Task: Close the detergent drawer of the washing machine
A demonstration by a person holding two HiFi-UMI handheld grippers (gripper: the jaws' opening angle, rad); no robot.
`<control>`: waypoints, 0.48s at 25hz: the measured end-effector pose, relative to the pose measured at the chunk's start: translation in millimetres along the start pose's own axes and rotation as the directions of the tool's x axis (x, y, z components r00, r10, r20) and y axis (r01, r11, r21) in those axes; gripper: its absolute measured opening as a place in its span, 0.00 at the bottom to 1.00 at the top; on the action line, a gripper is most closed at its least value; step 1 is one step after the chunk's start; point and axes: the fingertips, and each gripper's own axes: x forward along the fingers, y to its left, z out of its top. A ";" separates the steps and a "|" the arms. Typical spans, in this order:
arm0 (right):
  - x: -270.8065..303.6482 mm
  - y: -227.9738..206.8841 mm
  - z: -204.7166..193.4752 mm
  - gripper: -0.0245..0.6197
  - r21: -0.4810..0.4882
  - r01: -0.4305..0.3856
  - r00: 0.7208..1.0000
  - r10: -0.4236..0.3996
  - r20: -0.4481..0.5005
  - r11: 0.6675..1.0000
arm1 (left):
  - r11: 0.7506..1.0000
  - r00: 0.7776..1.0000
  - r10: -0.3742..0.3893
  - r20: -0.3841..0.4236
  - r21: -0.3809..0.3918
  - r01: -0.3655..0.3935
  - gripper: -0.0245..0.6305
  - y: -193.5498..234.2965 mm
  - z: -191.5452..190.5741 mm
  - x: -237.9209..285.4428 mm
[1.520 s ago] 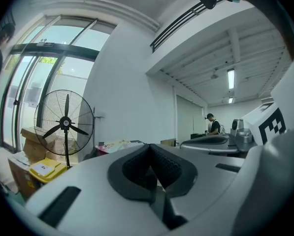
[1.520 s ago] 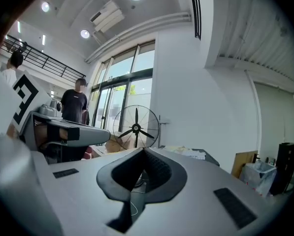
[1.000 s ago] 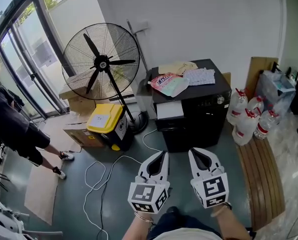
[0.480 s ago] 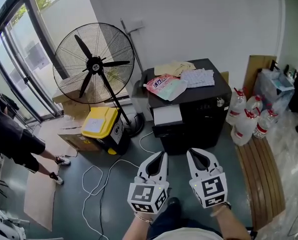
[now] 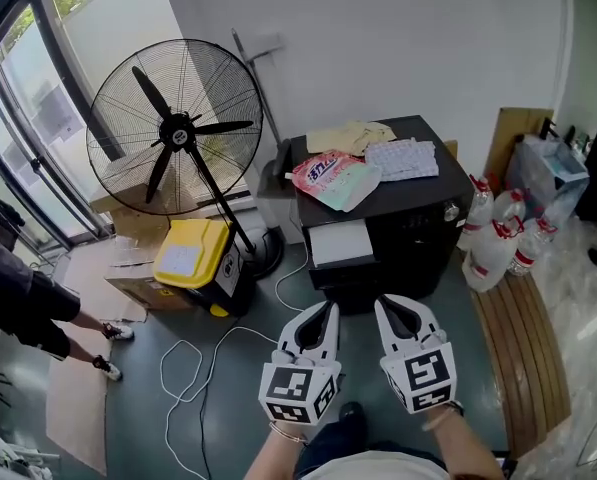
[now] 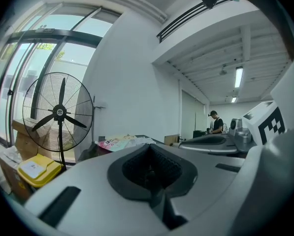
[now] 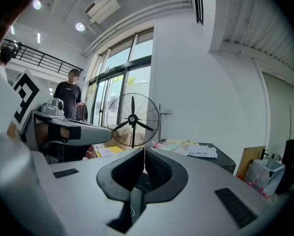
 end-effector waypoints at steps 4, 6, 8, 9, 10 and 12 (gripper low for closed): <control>27.4 -2.2 -2.8 0.07 -0.003 0.013 1.000 -0.013 -0.023 1.000 | 1.000 0.999 -0.031 -0.014 0.000 0.031 0.06 19.8 -5.2 18.2; 39.7 -5.0 -3.7 0.07 -0.005 0.022 0.999 -0.022 -0.031 1.000 | 0.999 0.999 -0.049 -0.017 0.000 0.049 0.06 27.4 -8.0 27.8; 50.7 -8.7 -6.6 0.07 -0.005 0.035 0.999 -0.035 -0.042 0.999 | 0.998 0.998 -0.062 -0.020 -0.003 0.062 0.06 34.7 -12.4 36.7; 55.5 -11.1 -8.7 0.07 -0.006 0.042 0.998 -0.043 -0.047 0.999 | 0.998 0.998 -0.066 -0.022 -0.006 0.066 0.06 38.0 -15.1 40.9; 59.8 -13.8 -10.5 0.07 -0.007 0.050 0.997 -0.050 -0.052 0.999 | 0.997 0.997 -0.071 -0.024 -0.008 0.070 0.06 41.0 -17.7 44.9; 67.8 -19.0 -12.3 0.07 -0.005 0.060 0.997 -0.060 -0.058 0.998 | 0.997 0.996 -0.078 -0.030 -0.012 0.078 0.06 46.5 -22.4 52.9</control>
